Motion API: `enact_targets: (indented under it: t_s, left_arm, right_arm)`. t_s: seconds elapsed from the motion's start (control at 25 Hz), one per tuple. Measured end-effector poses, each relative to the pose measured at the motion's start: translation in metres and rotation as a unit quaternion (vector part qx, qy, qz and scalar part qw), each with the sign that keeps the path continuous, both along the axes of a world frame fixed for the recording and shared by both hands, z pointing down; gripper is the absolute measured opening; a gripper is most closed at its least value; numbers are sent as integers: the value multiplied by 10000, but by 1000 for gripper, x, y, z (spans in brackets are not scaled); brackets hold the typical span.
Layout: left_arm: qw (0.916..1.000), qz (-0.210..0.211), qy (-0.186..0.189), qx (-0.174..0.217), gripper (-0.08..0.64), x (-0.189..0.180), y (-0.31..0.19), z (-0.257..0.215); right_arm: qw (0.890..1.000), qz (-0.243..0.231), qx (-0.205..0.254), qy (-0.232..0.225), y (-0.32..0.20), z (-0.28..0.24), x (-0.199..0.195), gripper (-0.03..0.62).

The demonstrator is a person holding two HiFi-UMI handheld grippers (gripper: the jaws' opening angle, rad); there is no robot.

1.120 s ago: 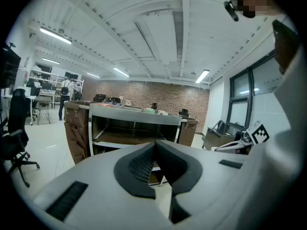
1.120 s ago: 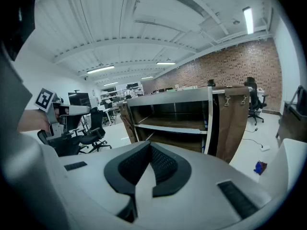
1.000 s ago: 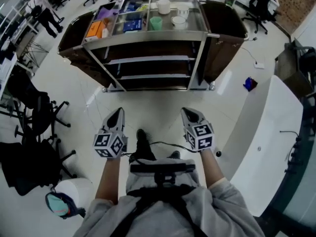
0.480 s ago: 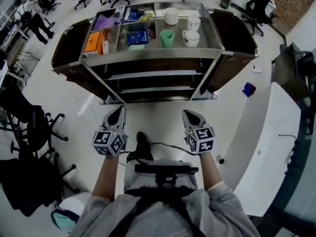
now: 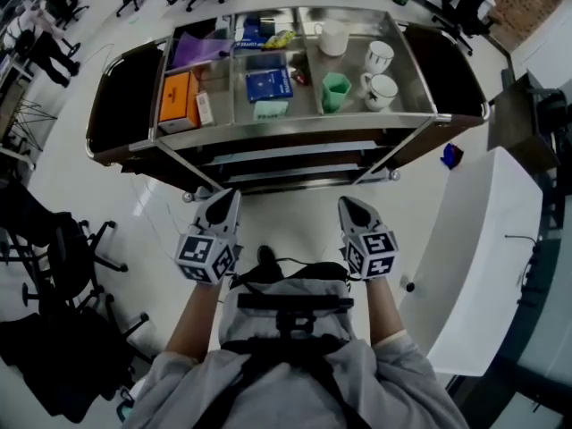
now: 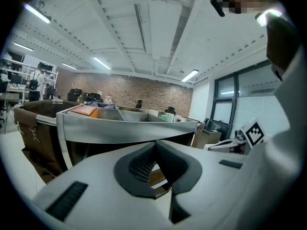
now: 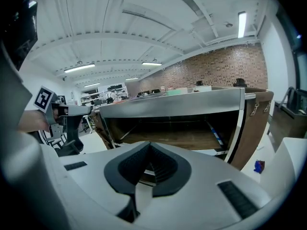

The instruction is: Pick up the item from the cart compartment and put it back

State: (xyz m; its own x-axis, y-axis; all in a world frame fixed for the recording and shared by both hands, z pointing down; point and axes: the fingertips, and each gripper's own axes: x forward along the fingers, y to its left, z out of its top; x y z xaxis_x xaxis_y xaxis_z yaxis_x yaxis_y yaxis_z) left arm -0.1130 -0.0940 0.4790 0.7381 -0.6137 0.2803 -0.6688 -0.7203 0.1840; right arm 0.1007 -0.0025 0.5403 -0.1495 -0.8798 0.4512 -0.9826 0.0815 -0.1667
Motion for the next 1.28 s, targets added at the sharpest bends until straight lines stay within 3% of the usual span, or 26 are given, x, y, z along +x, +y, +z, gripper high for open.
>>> enact_targets:
  t_s: [0.4,0.6,0.92,1.12,1.28]
  left_arm:
    - [9993,-278,1,-254,6,19,-32,3]
    - [9990,-312,3,-308,6,35,-51,-24]
    - [9995,-166,103,265,6,42,-83,-105]
    - [9992,-212,114,329,6,43,-95,-107]
    - [9991,-161,49,381,5,48,-103,-102]
  right_arm:
    - [9987,-492,-89,28,-55,-18,5,9]
    - [9978,-651,-94,62,-79,-56,13,9]
    - [9943,-977,292,319,-116,-141,23,9]
    - [9847,-1455,421,865,-148,-164,17,9]
    - [9679,-2051,409,1393,-179,-168,2,9]
